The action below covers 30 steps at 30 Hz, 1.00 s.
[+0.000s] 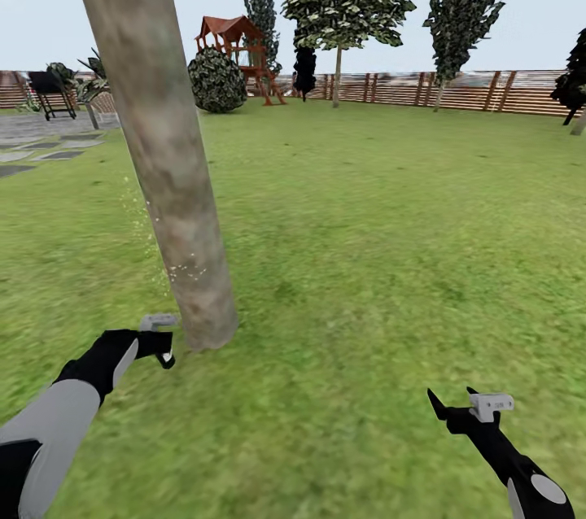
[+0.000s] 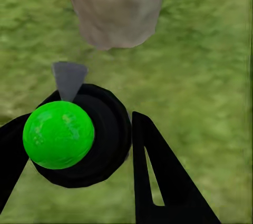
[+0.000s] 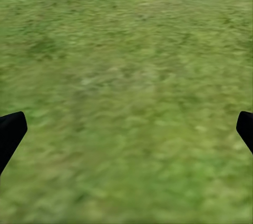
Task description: In the garden, pick up the pesticide atomizer on the floor and spray pesticide onto both trees until each tree trunk is fully covered.
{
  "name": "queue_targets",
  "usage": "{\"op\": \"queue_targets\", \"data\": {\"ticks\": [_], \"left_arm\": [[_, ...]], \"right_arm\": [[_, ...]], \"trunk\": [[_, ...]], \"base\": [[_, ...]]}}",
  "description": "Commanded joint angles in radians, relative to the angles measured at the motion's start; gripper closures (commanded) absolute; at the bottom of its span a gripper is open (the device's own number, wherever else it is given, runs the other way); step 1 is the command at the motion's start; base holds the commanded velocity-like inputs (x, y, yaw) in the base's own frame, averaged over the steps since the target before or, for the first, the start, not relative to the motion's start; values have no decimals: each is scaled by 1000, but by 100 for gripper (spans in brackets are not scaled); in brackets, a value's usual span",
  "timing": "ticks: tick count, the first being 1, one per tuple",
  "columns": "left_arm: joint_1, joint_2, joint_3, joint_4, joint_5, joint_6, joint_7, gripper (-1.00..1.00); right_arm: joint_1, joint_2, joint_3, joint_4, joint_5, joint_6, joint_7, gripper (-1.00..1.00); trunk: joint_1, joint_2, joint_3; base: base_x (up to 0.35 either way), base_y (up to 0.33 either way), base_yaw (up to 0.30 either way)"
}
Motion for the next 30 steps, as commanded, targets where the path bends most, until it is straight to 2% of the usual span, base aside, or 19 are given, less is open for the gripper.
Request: {"op": "queue_targets", "data": {"ticks": [1, 3, 5, 6, 10, 11, 14, 16, 20, 22, 24, 26, 28, 30], "left_arm": [[-22, -9, 7, -42, -7, 71, -9, 100], [-55, -16, 6, -102, -7, 109, -10, 100], [-87, -17, 5, -127, -8, 171, -11, 100], [-132, -16, 4, -144, -8, 246, -13, 100], [-209, -8, -6, -153, -10, 292, -13, 100], [-220, -4, -49, -168, -11, 334, -12, 100], [-213, -1, -127, -223, -13, 355, -12, 100], [-210, -1, -144, -236, -11, 359, -12, 100], [-214, 0, -140, -236, -9, 360, -12, 100], [-232, 2, -136, -237, -10, 373, -12, 100], [-281, 3, -135, -237, -8, 430, -12, 100], [-357, 3, -135, -237, -5, 498, -13, 100], [-408, 3, -136, -237, -4, 516, -13, 100], [-418, 4, -136, -237, -4, 519, -13, 100]], "right_arm": [[-1, 1, -4, 1, 11, -7, 4, -100], [-1, 1, -4, 2, 12, -8, 4, -100], [-1, 1, -4, 2, 12, -8, 4, -100], [-1, 1, -4, 2, 12, -7, 4, -100], [-1, 1, -5, 2, 12, -8, 4, -100], [-1, 1, -5, 2, 12, -8, 4, -100], [-1, 1, -4, 1, 12, -8, 4, -100], [-1, 1, -4, 1, 11, -8, 4, -100], [-1, 1, -4, 0, 11, -8, 4, -100], [-1, 1, -6, 0, 11, -8, 4, -100], [-1, 1, -5, 0, 11, -7, 4, -100], [-1, 1, -6, -3, 11, -8, 4, -100], [-1, 0, -6, -5, 11, -8, 4, -100], [-1, -1, -6, -6, 11, -8, 5, -100]], "trunk": [[0, 0, -1], [0, 0, -1], [0, 0, -1], [0, 0, -1], [0, 0, -1], [0, 0, -1], [0, 0, -1], [0, 0, -1], [0, 0, -1], [0, 0, -1], [0, 0, -1], [0, 0, -1], [0, 0, -1], [0, 0, -1]], "base": [[1, 0, 1], [0, 0, 0], [0, 0, 0], [0, 0, 0], [0, 0, 0], [0, 0, 0], [0, 0, 0], [-88, 0, 0], [-177, 0, 0], [-17, 0, 0], [-5, 0, 0], [-1, 0, 0], [0, 0, 0], [0, 0, 0]]}}
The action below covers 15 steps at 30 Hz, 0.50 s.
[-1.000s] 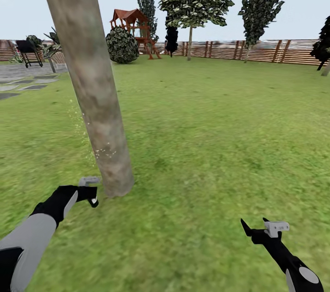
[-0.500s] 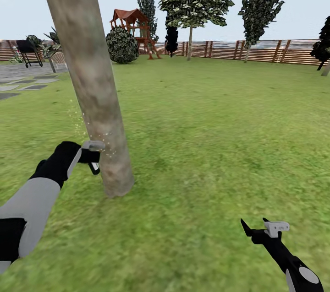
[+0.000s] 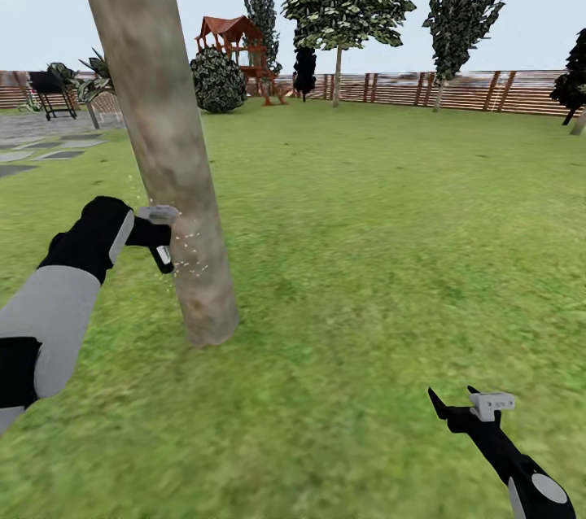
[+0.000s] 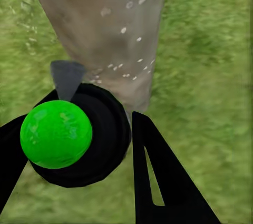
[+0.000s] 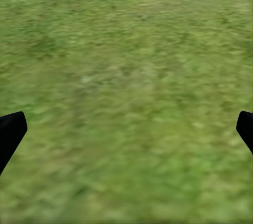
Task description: In the garden, pick up the pesticide atomizer on the floor and spray pesticide onto both trees until each tree trunk is fully covered.
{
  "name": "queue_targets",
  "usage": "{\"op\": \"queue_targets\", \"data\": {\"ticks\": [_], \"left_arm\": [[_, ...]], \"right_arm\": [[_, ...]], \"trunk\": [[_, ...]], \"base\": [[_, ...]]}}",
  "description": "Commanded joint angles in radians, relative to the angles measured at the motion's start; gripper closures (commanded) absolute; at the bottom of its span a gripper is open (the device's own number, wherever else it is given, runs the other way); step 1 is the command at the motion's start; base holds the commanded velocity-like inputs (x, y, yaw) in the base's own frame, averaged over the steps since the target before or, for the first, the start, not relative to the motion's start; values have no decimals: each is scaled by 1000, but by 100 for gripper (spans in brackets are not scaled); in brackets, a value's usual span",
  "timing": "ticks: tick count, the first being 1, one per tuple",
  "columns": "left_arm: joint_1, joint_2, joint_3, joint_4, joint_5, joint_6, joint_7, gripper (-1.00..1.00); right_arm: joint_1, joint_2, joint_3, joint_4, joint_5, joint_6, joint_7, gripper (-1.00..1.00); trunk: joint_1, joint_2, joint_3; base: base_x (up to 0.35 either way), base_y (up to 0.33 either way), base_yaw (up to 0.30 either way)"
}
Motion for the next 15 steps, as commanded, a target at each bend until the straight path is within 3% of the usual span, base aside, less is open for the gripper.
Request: {"op": "queue_targets", "data": {"ticks": [1, 4, 7, 10, 15], "left_arm": [[5, 2, -3, -1, -7, 3, -6, 100], [12, 3, -2, -1, -6, 2, -6, 100], [30, 3, -4, 6, -5, -1, -6, 100], [87, 0, -4, 4, -4, -13, -9, 100], [64, 2, -4, -2, -11, -4, -109, 100]], "right_arm": [[-1, 1, -4, 0, 11, -6, 4, -100], [-1, 1, -4, 0, 11, -6, 5, -100], [-1, 2, -4, 1, 11, -6, 4, -100], [-1, 2, -4, 2, 11, -6, 5, -100], [-1, 1, -4, 2, 11, -6, 4, -100]], "trunk": [[0, 0, -1], [0, 0, -1], [0, 0, -1], [0, 0, -1], [0, 0, -1]], "base": [[0, 0, 0], [0, 0, 0], [-228, 0, 0], [-140, 0, 0], [-6, 0, 0]]}}
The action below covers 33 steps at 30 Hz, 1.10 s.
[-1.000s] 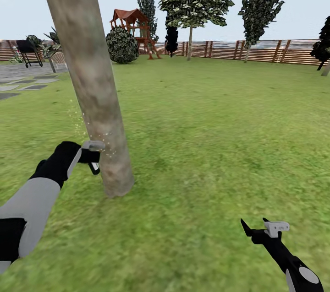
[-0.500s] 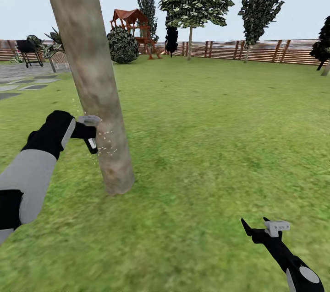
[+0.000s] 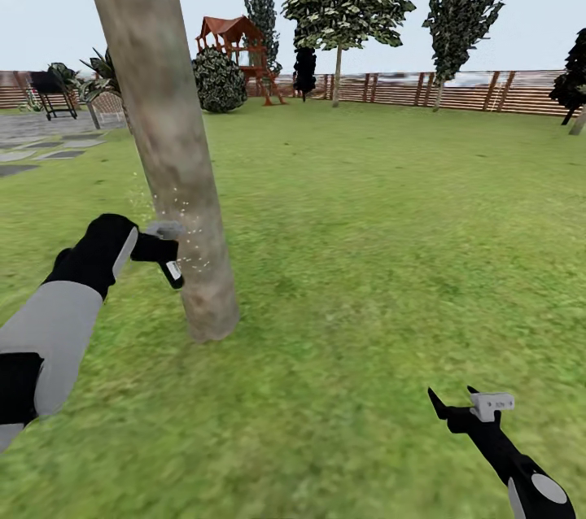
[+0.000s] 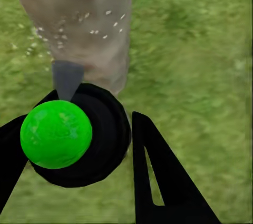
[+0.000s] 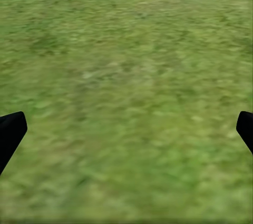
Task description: In the garden, pick up the pesticide atomizer on the floor and spray pesticide onto both trees until each tree trunk is fully covered.
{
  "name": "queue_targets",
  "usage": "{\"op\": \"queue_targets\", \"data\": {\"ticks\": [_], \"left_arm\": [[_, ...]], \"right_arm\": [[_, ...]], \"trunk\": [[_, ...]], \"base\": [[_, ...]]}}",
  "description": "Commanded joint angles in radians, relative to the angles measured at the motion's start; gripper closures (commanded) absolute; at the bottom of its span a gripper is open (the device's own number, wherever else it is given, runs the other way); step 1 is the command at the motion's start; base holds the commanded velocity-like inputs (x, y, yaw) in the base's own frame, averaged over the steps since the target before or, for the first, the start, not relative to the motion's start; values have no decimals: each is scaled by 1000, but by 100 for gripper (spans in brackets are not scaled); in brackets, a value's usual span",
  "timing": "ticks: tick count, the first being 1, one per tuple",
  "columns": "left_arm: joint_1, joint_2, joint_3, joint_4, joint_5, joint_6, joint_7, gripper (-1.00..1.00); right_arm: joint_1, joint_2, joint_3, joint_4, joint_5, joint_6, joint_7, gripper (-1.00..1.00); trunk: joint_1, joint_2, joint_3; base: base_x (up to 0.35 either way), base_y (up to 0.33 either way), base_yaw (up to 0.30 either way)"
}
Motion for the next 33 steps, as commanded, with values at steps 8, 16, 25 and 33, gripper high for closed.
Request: {"op": "queue_targets", "data": {"ticks": [8, 16, 25, 33], "left_arm": [[-172, 2, -8, 14, -15, 30, -27, 100], [-88, 1, -13, 32, -17, 11, -23, 100], [79, -2, -9, 82, -17, -118, -4, 100], [89, -5, -1, 365, -10, -366, 44, 100]], "right_arm": [[-1, 1, -4, -1, 11, -7, 4, -100], [-1, 0, -4, 0, 11, -6, 5, -100], [-1, 1, -4, 0, 11, -7, 5, -100], [-1, 1, -4, 0, 11, -7, 5, -100]], "trunk": [[0, 0, -1], [0, 0, -1], [0, 0, -1], [0, 0, -1]], "base": [[0, 0, 0], [0, 0, 0], [0, 0, 0], [0, 0, 0]]}}
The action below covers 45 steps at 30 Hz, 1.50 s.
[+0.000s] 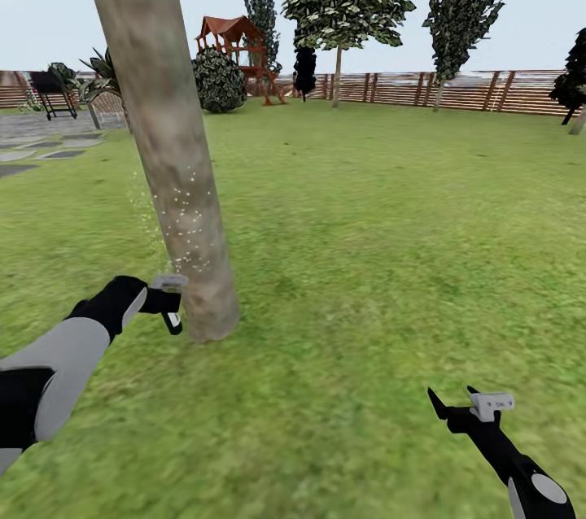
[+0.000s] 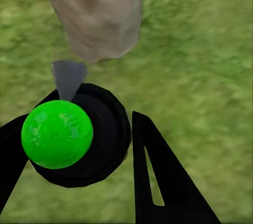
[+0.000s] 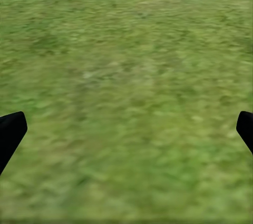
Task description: In the garden, pick up the pesticide atomizer on the floor and spray pesticide onto both trees until each tree trunk is fully covered.
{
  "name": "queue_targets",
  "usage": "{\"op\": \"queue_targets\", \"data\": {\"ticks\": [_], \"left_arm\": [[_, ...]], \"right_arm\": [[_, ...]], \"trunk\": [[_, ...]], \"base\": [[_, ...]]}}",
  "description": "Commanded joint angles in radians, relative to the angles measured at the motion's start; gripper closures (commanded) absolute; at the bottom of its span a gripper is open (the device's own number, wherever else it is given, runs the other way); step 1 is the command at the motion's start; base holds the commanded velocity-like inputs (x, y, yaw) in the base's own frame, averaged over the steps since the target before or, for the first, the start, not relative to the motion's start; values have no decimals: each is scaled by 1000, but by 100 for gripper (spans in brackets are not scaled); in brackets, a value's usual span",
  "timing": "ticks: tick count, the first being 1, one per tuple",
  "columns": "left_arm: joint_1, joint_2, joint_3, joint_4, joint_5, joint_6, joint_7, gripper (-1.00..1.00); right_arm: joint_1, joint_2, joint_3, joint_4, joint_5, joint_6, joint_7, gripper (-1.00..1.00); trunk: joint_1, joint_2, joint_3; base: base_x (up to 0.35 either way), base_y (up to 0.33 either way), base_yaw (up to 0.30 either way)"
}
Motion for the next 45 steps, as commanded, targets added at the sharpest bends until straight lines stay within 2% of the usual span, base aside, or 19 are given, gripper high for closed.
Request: {"op": "queue_targets", "data": {"ticks": [1, 5, 11, 23, 39, 40, 43, 45], "left_arm": [[0, 1, -2, 6, -5, -9, -4, 100], [0, 4, -2, 11, -5, -17, -4, 100], [38, -1, -2, -2, -3, -20, -3, 100], [41, -6, -2, -1, -3, -20, 1, 100], [42, -3, -2, 6, -6, -19, 9, 100], [49, -1, -1, 8, -7, -20, 15, 100], [98, 2, 1, 6, -5, -56, 91, 100], [107, 3, 1, 8, -5, -79, 105, 100]], "right_arm": [[-1, 1, -5, 0, 10, -7, 5, -100], [-1, 0, -4, 0, 10, -6, 4, -100], [-1, 1, -3, 0, 10, -7, 5, -100], [-1, 1, -3, 0, 10, -6, 5, -100], [-1, 1, -3, 0, 10, -6, 5, -100], [-1, 1, -3, 0, 10, -6, 5, -100], [-1, 1, -3, 0, 10, -6, 5, -100], [-1, 1, -3, 0, 10, -6, 5, -100]], "trunk": [[0, 0, -1], [0, 0, -1], [0, 0, -1], [0, 0, 6], [0, 0, 6], [0, 0, 6], [0, 0, 6], [0, 0, 6]], "base": [[0, 0, 0], [0, 0, 0], [0, -58, 3], [0, -267, 215], [0, -271, 9], [0, -271, 0], [40, -271, 0], [111, -266, 0]]}}
